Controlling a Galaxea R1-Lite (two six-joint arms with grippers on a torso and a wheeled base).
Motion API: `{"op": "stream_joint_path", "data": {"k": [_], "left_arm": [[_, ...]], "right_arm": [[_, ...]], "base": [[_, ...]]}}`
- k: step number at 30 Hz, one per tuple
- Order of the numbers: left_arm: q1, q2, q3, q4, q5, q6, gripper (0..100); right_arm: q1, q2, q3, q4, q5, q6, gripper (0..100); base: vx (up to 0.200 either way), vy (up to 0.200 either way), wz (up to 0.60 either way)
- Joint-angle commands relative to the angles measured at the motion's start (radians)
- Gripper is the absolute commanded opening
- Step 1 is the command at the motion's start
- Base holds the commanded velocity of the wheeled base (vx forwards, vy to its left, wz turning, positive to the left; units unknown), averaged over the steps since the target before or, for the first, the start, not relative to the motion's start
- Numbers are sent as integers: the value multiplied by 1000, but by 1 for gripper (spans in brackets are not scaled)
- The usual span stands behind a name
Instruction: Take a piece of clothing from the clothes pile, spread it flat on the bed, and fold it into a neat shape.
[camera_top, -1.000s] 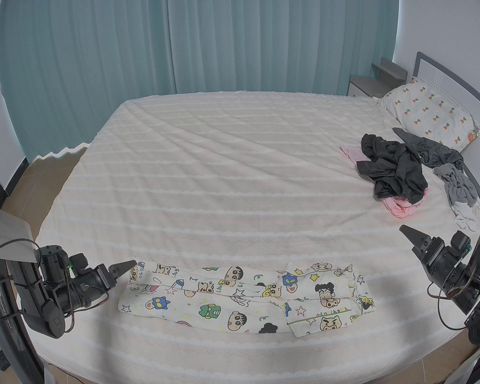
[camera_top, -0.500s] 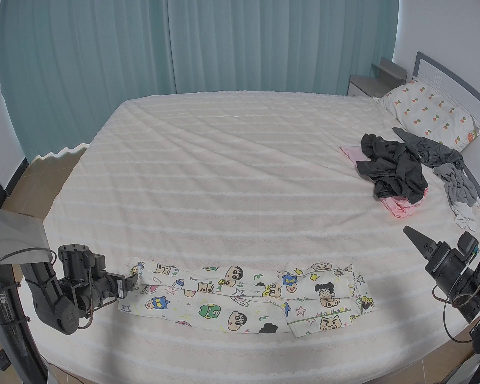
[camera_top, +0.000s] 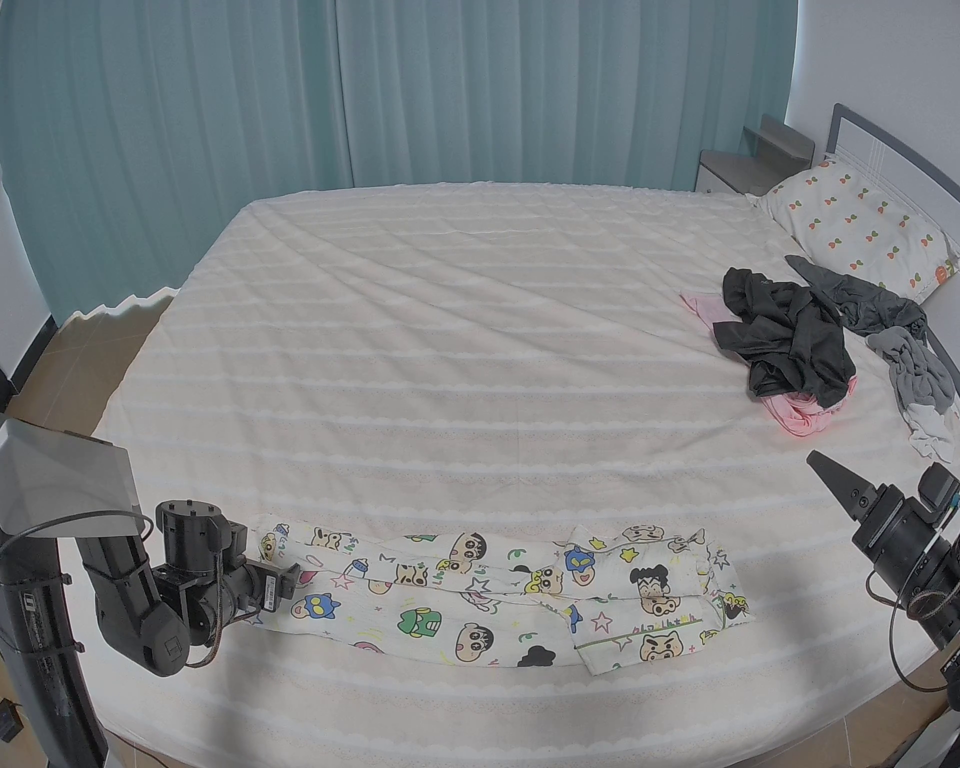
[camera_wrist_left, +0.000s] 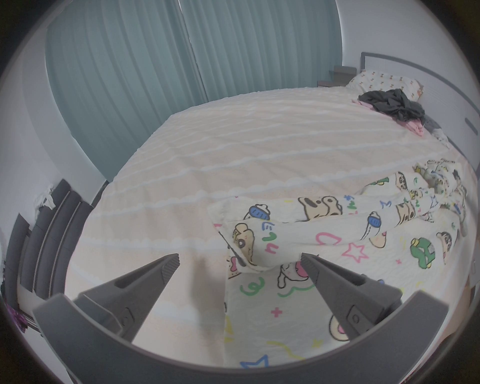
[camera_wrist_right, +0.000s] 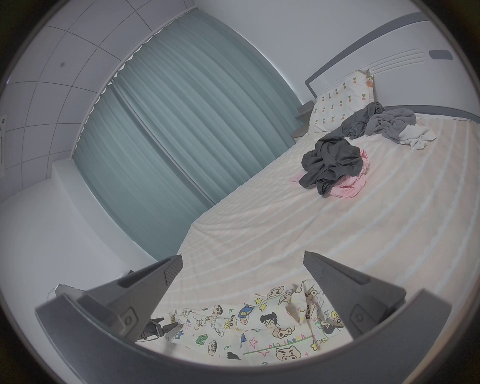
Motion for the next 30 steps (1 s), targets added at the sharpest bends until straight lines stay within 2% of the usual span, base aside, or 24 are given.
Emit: {"op": "stream_joint_path", "data": {"k": [1,5,17,21,26,30], "left_arm": [[-6,21,-3,1,14,24,100],[-7,41,-23,-1,22,39,100],[-9,107,-115,1,129,45,100],[-6,98,-92,-1,132,94,100],[-3,72,-84,5,132,113,100],[25,61,-70,25,134,183,100]], "right_arm": [[2,3,18,-1,2,0,100],[2,2,18,1,2,0,100],[2,2,18,1,1,0,100],[2,3,18,1,1,0,100],[2,3,18,1,4,0,100],[2,2,18,1,4,0,100]], "base": [[0,0,0],[0,0,0],[0,0,0],[0,0,0],[0,0,0],[0,0,0]]}}
